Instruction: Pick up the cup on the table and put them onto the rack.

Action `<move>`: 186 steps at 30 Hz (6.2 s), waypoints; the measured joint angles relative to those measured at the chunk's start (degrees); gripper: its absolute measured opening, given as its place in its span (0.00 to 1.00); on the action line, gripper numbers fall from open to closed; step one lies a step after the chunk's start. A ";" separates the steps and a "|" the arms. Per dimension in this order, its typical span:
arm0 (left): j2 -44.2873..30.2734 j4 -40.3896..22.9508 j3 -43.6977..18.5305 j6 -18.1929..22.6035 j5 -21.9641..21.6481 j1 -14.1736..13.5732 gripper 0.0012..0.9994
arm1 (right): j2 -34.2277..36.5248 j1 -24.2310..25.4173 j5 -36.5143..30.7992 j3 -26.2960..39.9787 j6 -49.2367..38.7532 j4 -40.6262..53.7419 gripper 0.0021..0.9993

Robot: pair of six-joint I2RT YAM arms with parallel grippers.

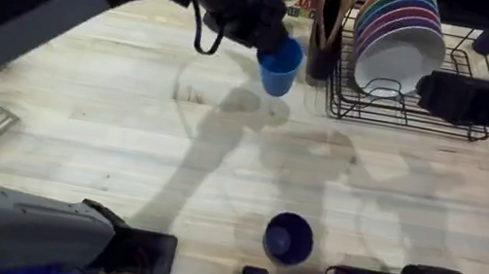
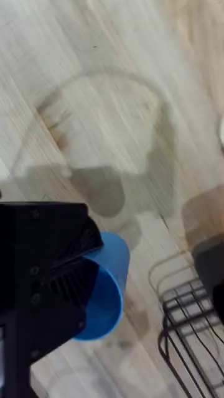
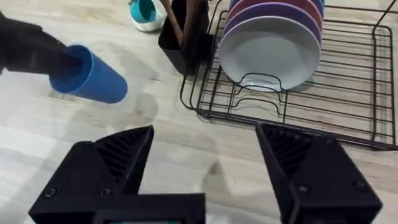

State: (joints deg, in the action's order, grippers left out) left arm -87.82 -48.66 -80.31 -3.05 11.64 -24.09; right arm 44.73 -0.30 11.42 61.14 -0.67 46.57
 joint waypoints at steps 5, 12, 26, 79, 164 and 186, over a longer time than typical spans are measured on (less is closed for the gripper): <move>-0.01 -0.02 -3.58 0.00 0.07 -2.67 0.04 | 0.00 0.00 0.00 0.00 -0.09 0.02 0.99; -0.01 -0.55 -8.50 0.00 0.37 -6.56 0.04 | 0.00 -0.01 0.00 0.00 -0.22 0.28 0.99; -2.78 5.61 -11.52 0.00 0.61 -10.99 0.04 | 0.00 0.00 0.00 0.00 -0.22 0.30 0.99; -24.06 20.65 -11.52 -0.04 3.13 -13.17 0.04 | 0.00 0.00 0.00 0.00 -0.24 1.05 0.99; -25.61 -4.73 -30.80 6.70 1.38 -13.58 0.77 | 0.00 0.00 0.00 0.00 -3.23 2.10 0.99; -16.27 -15.39 -30.87 10.54 -5.46 -6.74 0.97 | 0.00 -0.01 0.00 0.00 -3.52 0.79 0.99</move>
State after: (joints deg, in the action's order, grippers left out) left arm -104.09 -64.05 -111.18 7.49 6.18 -30.82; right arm 44.73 -0.30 11.42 61.14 -4.19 47.35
